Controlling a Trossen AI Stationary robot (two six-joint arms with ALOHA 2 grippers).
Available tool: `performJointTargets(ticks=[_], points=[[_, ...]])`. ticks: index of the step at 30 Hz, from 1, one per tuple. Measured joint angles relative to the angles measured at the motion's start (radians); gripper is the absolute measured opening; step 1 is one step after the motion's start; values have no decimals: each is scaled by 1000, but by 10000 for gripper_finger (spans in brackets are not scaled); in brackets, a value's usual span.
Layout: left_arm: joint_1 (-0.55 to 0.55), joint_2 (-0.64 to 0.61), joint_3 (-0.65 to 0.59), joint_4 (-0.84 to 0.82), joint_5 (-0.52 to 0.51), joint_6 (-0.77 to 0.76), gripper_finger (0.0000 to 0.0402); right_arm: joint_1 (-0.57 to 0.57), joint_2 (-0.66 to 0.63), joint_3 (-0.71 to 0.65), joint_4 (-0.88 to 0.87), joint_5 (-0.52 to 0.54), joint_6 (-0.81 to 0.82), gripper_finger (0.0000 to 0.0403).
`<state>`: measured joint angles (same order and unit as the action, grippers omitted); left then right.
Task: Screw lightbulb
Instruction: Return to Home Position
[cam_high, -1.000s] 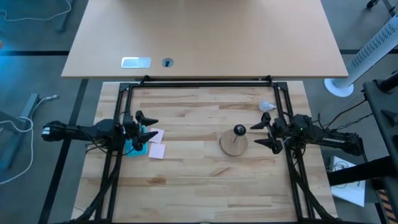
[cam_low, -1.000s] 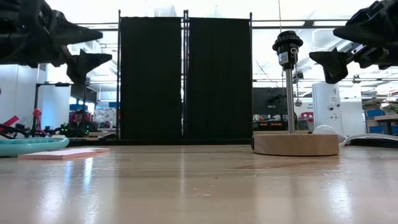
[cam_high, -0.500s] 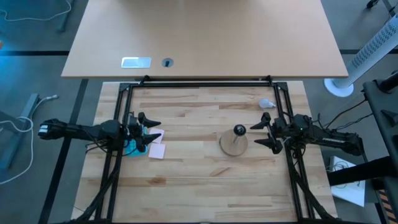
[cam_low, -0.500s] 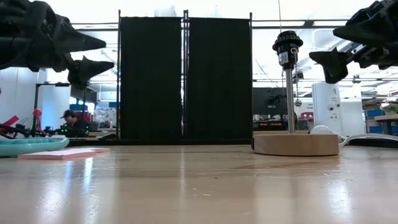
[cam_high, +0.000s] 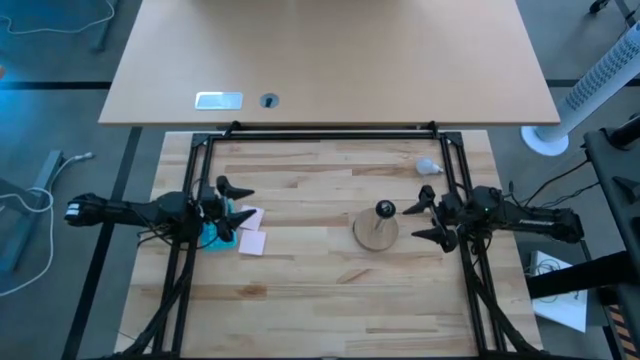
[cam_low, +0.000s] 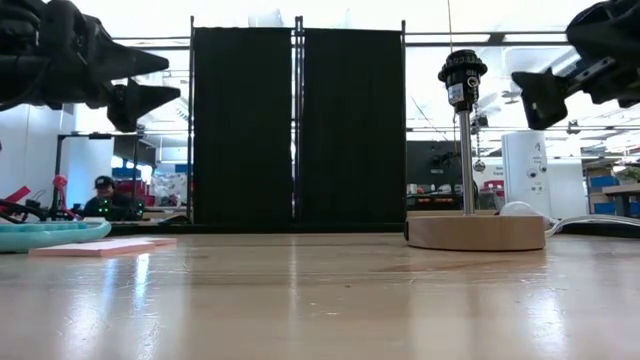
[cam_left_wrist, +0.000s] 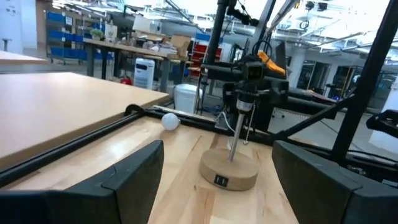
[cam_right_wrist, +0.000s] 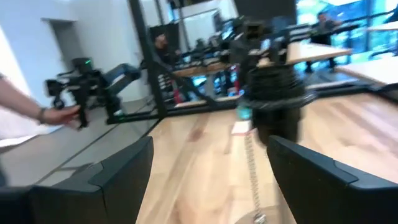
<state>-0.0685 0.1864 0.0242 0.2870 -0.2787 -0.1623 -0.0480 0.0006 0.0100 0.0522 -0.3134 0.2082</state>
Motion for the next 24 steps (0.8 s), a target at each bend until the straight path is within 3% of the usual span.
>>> performJointTargets(ticks=[10,13,18,24], points=[[0,-32,0,-120,5,-95,291,89,0,0,2,0,0,309],[0,-52,0,-205,57,-129,291,89,0,0,2,0,0,309],[0,-80,0,-206,194,-84,291,89,0,0,1,0,0,309],[0,-114,0,-245,194,-34,291,89,2,0,1,0,0,309]])
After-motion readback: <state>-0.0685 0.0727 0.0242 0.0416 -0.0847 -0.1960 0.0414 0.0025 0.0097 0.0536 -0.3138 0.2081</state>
